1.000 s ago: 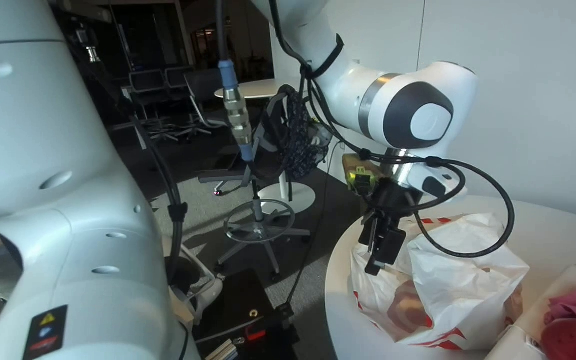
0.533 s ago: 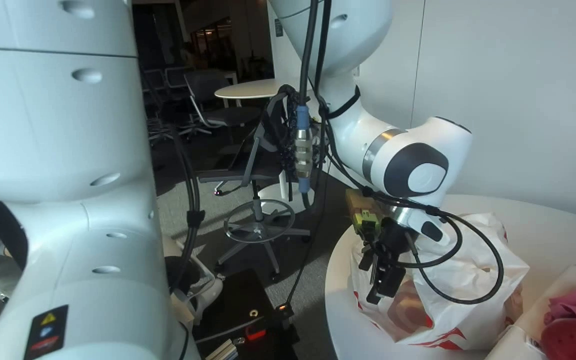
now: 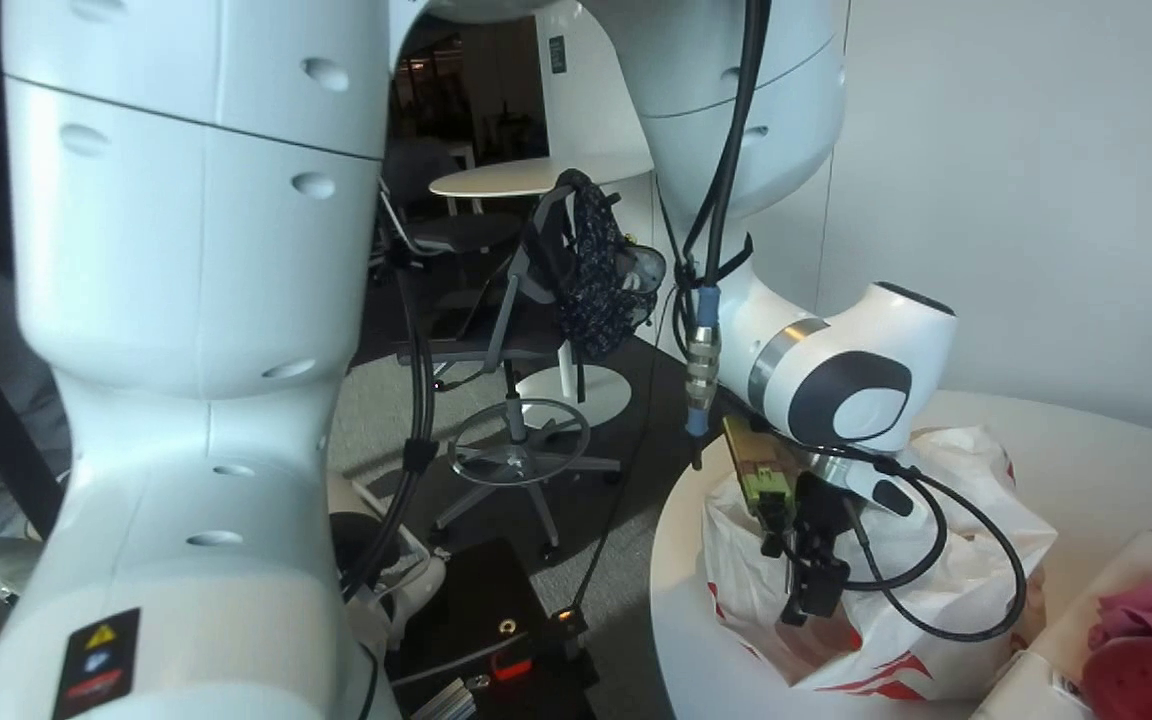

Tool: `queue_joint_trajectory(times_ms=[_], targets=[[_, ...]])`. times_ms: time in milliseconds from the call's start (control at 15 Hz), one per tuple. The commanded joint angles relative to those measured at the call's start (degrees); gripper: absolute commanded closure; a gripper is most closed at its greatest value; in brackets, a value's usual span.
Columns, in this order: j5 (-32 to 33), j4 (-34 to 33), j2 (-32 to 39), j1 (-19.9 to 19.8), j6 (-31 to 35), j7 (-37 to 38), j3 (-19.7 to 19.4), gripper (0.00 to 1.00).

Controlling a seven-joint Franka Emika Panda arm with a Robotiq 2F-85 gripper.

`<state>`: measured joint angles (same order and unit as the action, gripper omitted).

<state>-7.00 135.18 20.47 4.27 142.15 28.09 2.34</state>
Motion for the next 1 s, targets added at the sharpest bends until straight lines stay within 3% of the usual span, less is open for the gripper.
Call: queue_joint_trajectory(times_ms=[0,333,800,867,933], targets=[[4.9,-3.2,4.1,2.8,3.7,1.9,-4.3,0.0],[9.1,-5.3,8.2,4.9,7.8,3.8,-9.3,0.0],[8.5,-8.0,12.1,7.5,11.8,4.4,-10.9,0.0],[8.4,-8.3,12.4,7.6,11.9,4.4,-11.0,0.25],[8.4,-8.3,12.6,7.8,12.1,4.3,-11.1,0.26]])
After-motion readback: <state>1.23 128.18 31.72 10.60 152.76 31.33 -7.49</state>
